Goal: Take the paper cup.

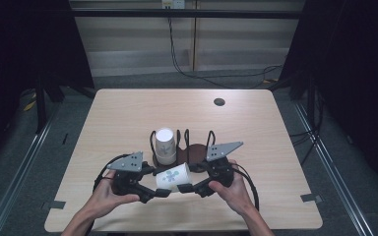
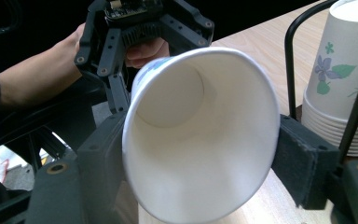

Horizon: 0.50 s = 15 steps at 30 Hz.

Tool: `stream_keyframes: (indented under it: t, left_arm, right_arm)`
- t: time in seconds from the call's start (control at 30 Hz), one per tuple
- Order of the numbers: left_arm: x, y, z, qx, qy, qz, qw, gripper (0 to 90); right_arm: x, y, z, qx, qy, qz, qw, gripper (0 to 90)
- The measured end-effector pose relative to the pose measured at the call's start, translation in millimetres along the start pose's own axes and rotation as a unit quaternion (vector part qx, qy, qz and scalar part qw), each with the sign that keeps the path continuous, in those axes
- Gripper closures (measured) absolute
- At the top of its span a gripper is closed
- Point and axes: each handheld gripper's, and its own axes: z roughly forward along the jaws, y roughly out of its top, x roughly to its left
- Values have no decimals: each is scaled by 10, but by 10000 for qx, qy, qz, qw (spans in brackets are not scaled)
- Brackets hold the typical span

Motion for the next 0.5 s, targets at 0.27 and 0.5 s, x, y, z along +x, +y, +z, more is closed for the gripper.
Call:
stream_keyframes:
  t: [0.27,0.5]
  left_arm:
    - [2,-16,34,96,151,-15,9998,322]
    - [10,-23,27,90,223,-89,9997,272]
  right_arm:
    - [9,4,4,-32,-64,20,10000,283]
    - [10,15,-1,2,-129,37,9999,295]
